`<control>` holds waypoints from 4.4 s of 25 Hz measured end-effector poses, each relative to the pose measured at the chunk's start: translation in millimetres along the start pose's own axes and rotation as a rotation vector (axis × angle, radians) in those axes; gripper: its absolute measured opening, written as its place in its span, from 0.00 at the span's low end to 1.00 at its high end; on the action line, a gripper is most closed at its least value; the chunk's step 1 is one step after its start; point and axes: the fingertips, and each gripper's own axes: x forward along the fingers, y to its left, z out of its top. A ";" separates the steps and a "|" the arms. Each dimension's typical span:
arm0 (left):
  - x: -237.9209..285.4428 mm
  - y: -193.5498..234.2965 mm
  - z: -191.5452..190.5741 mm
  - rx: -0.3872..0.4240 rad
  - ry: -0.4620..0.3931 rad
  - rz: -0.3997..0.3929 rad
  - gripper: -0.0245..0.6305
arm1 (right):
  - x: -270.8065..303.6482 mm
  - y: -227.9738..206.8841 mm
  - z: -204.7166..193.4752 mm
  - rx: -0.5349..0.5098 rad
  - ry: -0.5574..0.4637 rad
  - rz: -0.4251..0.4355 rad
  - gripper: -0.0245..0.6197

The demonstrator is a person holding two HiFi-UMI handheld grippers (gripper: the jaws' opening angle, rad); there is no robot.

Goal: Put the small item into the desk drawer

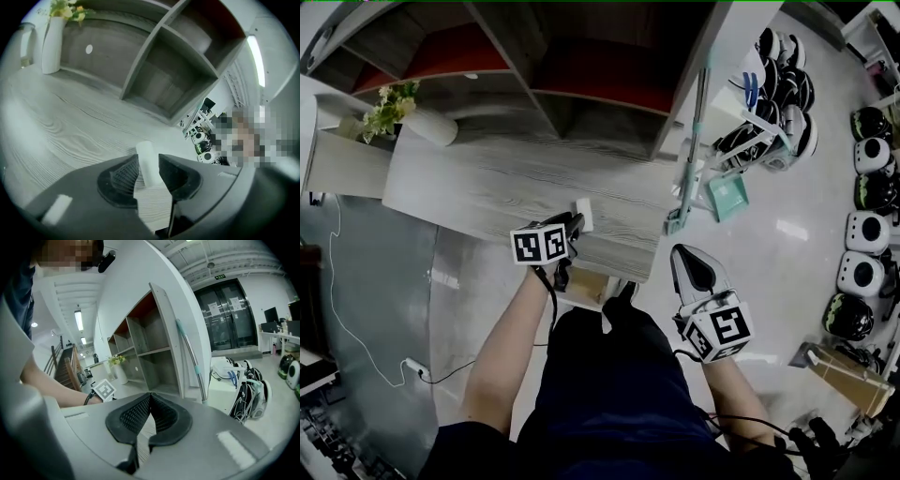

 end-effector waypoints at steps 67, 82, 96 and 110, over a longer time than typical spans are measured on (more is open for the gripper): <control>3.8 57.7 -218.8 0.229 0.362 0.044 0.19 | 31.1 72.6 -63.9 0.154 0.141 -0.046 0.05; 24.5 60.4 -225.7 0.252 0.484 0.136 0.20 | 14.5 55.2 -71.8 0.194 0.125 -0.079 0.05; -11.2 48.3 -211.9 0.110 0.412 0.047 0.20 | 32.4 67.6 -50.3 0.148 0.097 -0.026 0.05; -114.6 -3.1 -77.9 -0.031 -0.001 -0.124 0.20 | 62.5 110.9 1.9 0.021 0.054 0.094 0.05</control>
